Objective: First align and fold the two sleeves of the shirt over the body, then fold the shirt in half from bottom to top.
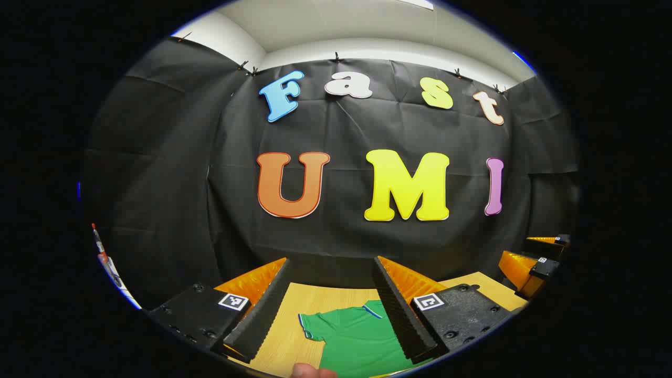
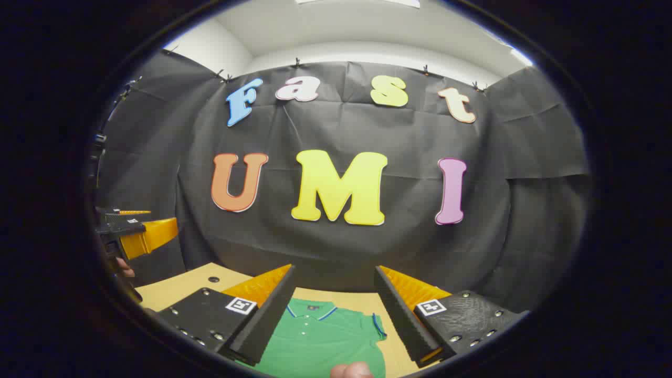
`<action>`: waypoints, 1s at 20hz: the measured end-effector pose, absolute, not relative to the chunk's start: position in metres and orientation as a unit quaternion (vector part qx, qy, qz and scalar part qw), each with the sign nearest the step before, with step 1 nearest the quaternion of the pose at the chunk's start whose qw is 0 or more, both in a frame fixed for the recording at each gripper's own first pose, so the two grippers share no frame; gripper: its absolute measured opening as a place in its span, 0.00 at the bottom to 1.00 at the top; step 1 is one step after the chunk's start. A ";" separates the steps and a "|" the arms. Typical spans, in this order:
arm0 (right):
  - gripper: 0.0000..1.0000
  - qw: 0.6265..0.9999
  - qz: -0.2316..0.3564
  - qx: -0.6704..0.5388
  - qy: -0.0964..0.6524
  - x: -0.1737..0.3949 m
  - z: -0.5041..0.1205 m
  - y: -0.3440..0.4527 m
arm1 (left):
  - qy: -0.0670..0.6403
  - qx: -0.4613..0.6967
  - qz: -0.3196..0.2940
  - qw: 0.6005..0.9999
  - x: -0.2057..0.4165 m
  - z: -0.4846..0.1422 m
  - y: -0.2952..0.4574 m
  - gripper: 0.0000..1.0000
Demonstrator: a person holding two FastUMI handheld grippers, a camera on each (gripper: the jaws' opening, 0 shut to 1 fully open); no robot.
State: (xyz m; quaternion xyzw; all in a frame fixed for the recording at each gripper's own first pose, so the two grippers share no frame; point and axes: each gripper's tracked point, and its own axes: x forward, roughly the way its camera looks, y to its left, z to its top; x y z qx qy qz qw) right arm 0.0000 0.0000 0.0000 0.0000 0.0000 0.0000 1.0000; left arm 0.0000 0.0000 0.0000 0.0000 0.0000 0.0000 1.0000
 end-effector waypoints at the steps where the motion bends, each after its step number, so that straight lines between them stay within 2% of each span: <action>1: 0.95 1.000 -0.001 0.000 0.002 0.001 -0.001 0.000 | 0.001 -0.001 -0.002 1.000 -0.001 -0.001 -0.002 0.98; 20: 0.95 0.998 -0.018 -0.002 0.052 0.015 -0.040 -0.039 | 0.026 0.005 -0.024 0.999 0.014 -0.025 -0.025 0.98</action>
